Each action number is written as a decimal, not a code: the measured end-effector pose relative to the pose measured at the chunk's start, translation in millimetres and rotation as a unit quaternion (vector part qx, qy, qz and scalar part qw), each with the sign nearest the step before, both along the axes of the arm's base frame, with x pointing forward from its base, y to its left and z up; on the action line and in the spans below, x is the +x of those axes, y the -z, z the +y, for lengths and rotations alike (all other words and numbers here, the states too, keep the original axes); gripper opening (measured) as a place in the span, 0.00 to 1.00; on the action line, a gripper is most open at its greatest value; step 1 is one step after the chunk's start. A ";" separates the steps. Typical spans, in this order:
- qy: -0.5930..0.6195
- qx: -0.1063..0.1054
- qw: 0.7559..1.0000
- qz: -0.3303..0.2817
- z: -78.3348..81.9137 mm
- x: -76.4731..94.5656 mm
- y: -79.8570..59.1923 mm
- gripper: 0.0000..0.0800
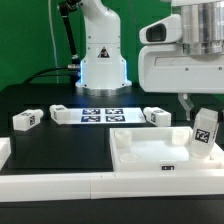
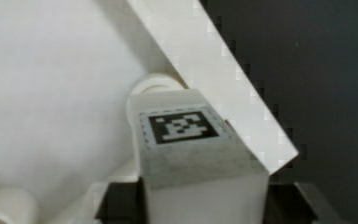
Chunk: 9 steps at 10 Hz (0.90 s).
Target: Assemble square table
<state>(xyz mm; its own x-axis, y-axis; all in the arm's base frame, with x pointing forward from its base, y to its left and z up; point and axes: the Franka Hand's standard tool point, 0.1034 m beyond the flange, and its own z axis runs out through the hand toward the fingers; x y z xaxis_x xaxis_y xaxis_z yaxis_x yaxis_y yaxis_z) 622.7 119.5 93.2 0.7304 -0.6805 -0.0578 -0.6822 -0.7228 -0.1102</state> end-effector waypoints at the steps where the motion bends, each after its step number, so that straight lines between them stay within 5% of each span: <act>1: 0.056 0.003 0.998 -0.001 -2.4 -0.4 0.2 0.38; 5: 0.207 0.014 0.978 -0.015 -3.2 -3.7 -0.9 0.38; 9: 0.321 0.040 0.946 0.002 18.5 -14.9 5.3 0.37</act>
Offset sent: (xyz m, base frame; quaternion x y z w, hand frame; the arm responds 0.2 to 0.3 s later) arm -0.0184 0.0081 -0.0201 0.0074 0.0174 0.1634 0.9864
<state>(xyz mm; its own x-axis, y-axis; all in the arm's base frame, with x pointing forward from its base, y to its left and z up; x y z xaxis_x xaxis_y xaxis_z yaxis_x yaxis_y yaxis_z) 607.7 137.9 88.0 0.1671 -0.9773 -0.1303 -0.9784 -0.1480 -0.1440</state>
